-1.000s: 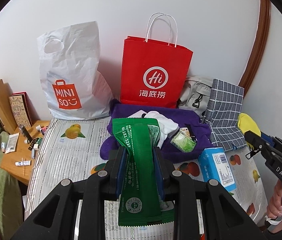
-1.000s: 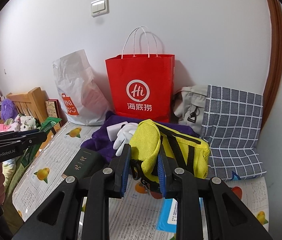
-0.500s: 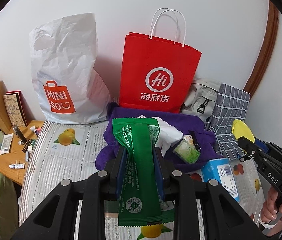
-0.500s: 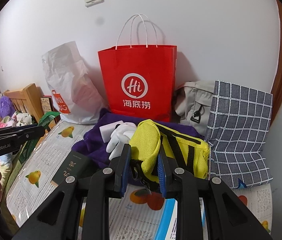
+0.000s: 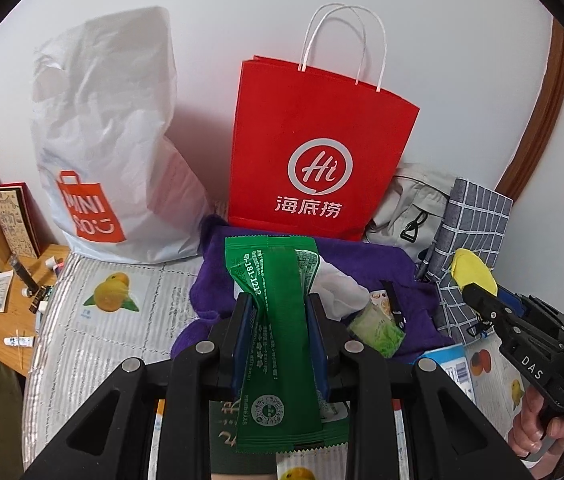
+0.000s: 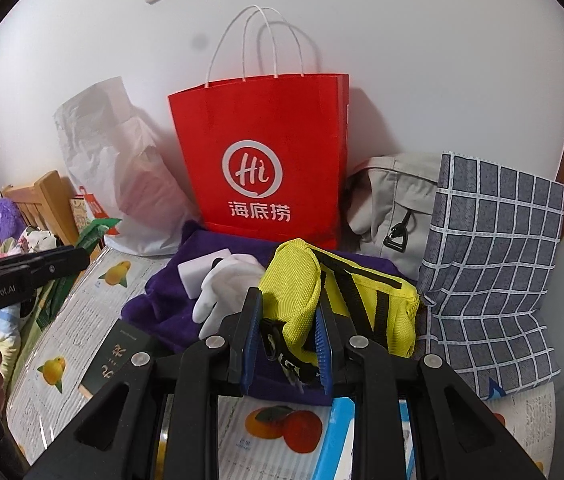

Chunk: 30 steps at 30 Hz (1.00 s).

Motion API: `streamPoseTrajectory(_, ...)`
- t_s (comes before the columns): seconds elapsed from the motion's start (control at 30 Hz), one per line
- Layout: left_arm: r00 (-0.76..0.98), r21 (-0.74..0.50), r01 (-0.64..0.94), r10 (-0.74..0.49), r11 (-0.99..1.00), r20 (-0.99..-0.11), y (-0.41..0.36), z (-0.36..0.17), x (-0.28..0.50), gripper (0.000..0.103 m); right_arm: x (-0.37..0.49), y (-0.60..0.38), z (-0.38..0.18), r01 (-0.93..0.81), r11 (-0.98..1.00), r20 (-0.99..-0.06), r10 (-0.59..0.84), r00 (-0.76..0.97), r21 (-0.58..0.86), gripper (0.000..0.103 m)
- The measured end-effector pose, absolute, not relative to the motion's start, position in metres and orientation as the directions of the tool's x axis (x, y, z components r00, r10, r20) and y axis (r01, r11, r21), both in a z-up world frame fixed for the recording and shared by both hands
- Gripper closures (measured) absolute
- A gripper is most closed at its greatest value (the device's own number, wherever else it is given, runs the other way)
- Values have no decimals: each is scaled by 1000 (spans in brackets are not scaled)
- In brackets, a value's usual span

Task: Organize soft objects
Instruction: 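Lower the yellow bag onto the purple towel with the right tool while the left tool carries the green packet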

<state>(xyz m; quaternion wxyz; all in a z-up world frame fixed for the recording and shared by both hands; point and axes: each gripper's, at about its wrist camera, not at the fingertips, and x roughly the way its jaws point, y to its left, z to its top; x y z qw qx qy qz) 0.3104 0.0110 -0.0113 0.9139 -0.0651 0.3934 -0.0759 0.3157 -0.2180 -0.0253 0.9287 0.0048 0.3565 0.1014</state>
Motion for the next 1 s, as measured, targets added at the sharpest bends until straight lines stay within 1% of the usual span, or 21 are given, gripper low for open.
streamPoseTrajectory(0.43, 654, -219, 53, -199, 974, -730, 11, -37, 355, 78, 358, -224, -36, -167, 981, -665, 191, 722, 100, 78)
streamPoseTrajectory(0.63, 644, -228, 51, -207, 972, -736, 6, -50, 372, 78, 373, -224, -49, -180, 978, -667, 206, 716, 108, 78)
streamPoseTrajectory(1.0, 617, -226, 19, -189, 974, -764, 8, -76, 396, 78, 404, -228, -78, -196, 973, -708, 226, 669, 125, 78)
